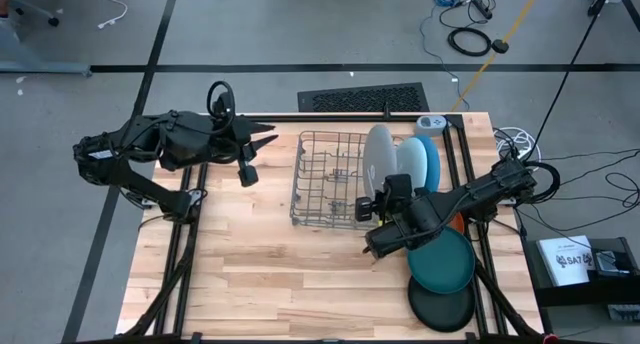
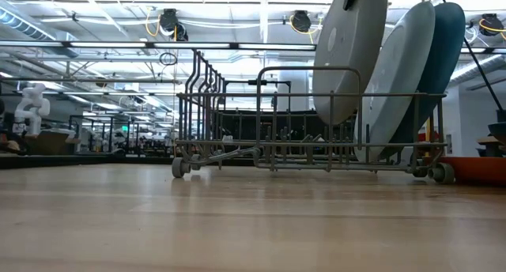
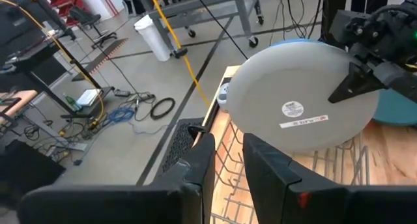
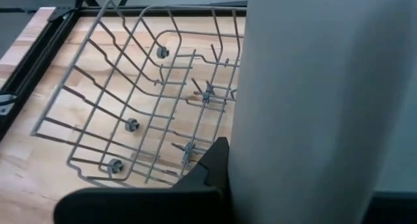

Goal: Sort dishes
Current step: Put the gray plate into the dish rack

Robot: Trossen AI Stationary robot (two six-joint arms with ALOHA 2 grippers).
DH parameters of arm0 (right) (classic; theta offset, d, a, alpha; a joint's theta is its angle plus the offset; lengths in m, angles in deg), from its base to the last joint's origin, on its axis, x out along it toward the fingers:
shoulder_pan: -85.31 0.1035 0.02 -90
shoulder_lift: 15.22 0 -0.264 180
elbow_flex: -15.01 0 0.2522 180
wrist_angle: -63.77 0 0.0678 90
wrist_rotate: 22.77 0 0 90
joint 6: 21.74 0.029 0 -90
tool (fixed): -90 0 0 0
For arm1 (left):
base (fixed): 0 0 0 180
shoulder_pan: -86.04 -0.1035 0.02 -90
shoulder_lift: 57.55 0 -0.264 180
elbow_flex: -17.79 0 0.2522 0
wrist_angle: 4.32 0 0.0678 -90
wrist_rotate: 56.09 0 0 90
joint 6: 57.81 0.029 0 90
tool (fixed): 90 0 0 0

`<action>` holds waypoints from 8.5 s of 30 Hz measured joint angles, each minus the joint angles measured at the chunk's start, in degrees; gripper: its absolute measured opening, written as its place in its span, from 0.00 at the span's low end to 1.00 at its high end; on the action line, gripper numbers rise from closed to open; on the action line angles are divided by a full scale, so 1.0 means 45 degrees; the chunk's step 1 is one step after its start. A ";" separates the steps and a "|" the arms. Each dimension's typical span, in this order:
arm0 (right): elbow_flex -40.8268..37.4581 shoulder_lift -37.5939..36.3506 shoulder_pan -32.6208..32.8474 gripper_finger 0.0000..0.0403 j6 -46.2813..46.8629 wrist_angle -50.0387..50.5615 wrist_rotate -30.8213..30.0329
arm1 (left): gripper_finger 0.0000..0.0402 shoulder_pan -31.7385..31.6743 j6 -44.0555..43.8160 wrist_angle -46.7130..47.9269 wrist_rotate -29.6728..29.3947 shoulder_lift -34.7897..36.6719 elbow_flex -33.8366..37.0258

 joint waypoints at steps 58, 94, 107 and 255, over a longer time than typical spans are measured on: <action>0.0002 0.1141 0.0185 0.01 -0.0412 0.0030 -0.0038 | 0.20 -0.0005 0.0371 0.0241 0.0000 0.0000 -0.0001; 0.1235 0.0913 0.0016 0.01 -0.2006 -0.0009 -0.0288 | 0.20 -0.0007 0.0575 0.0245 0.0000 0.0000 0.0003; 0.1235 0.0942 -0.0063 0.01 -0.2301 -0.0004 -0.0008 | 0.20 -0.0015 0.0668 0.0263 0.0883 -0.0001 0.0281; 0.1226 0.0268 0.4456 0.43 -0.6759 -0.0683 -0.0396 | 0.02 -0.8377 0.3222 -1.3645 2.7078 -0.7927 0.3747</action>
